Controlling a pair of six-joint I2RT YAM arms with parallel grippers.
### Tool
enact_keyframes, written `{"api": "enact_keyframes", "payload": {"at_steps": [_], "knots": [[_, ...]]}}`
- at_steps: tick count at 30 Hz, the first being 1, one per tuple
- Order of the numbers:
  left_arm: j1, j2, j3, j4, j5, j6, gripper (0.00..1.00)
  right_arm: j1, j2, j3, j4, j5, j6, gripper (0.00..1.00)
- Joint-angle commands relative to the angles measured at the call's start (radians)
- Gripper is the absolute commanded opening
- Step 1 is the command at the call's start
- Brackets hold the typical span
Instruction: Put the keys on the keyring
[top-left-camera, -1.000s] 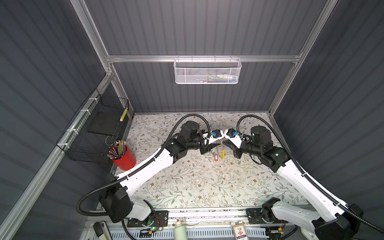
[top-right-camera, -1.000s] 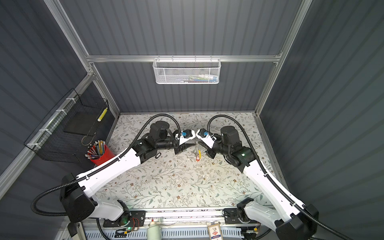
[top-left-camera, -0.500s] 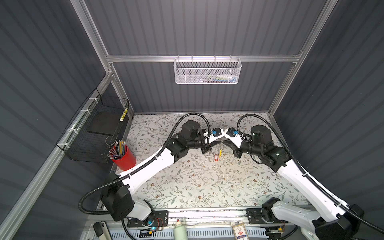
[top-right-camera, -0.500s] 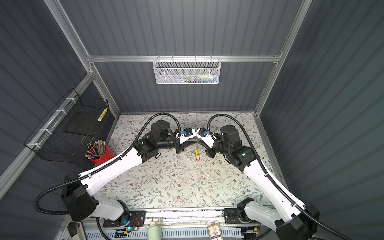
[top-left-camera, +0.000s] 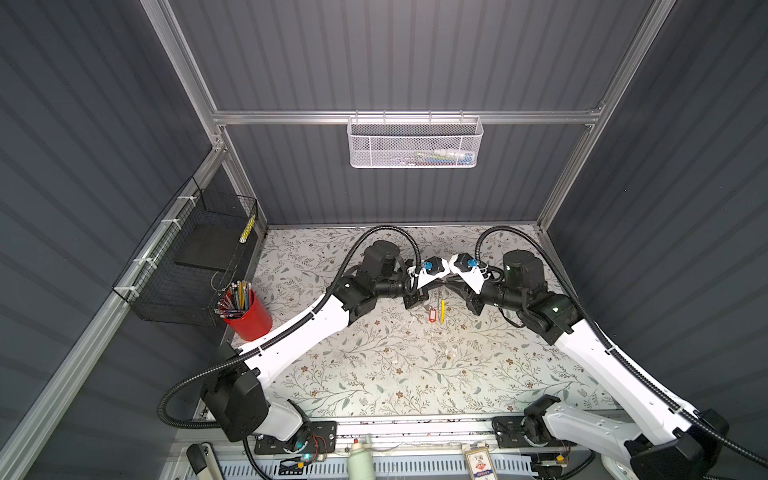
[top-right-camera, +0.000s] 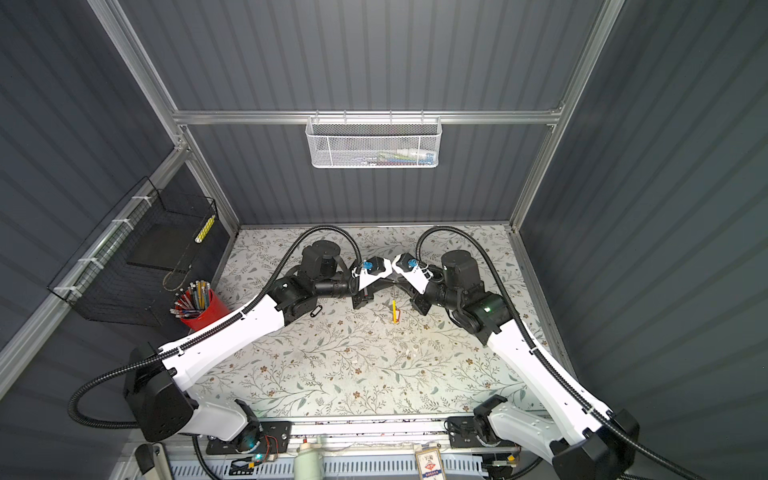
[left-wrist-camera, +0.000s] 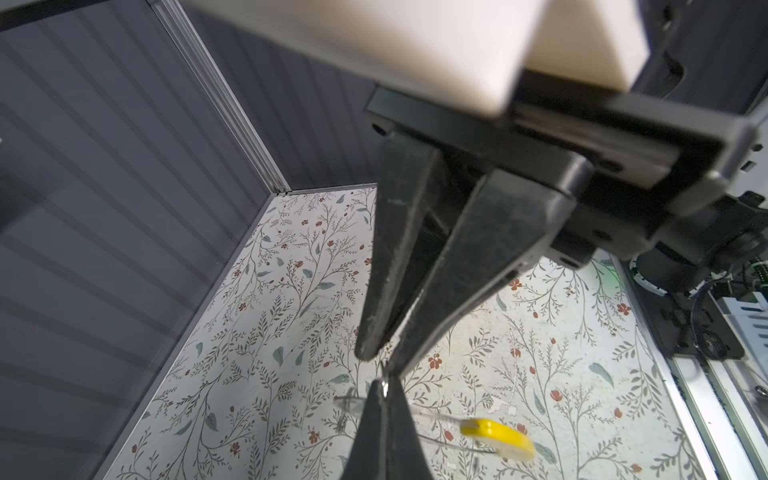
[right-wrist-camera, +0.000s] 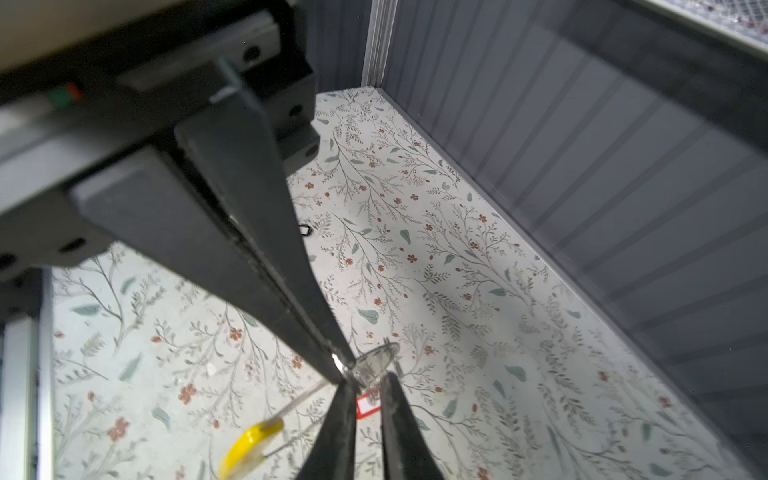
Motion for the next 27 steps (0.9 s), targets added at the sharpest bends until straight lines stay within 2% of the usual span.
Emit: {"api": "enact_keyframes", "payload": {"at_steps": [1, 6, 11, 15, 19, 27], "knots": [[-0.004, 0.027, 0.048, -0.028, 0.057, 0.009, 0.0, -0.002, -0.049, -0.044, 0.084, 0.005, 0.019, 0.33], [0.05, 0.01, -0.018, 0.16, 0.169, -0.133, 0.0, -0.06, -0.145, -0.171, 0.189, -0.034, 0.038, 0.36], [0.102, -0.003, -0.116, 0.428, 0.293, -0.301, 0.0, -0.115, -0.214, -0.267, 0.321, -0.129, 0.08, 0.3], [0.117, 0.005, -0.166, 0.581, 0.341, -0.395, 0.0, -0.126, -0.213, -0.271, 0.361, -0.173, 0.097, 0.25], [0.125, 0.022, -0.232, 0.821, 0.375, -0.505, 0.0, -0.125, -0.183, -0.25, 0.384, -0.245, 0.111, 0.21], [0.128, 0.112, -0.256, 1.161, 0.434, -0.709, 0.0, -0.125, -0.157, -0.261, 0.509, -0.285, 0.158, 0.15]]}}
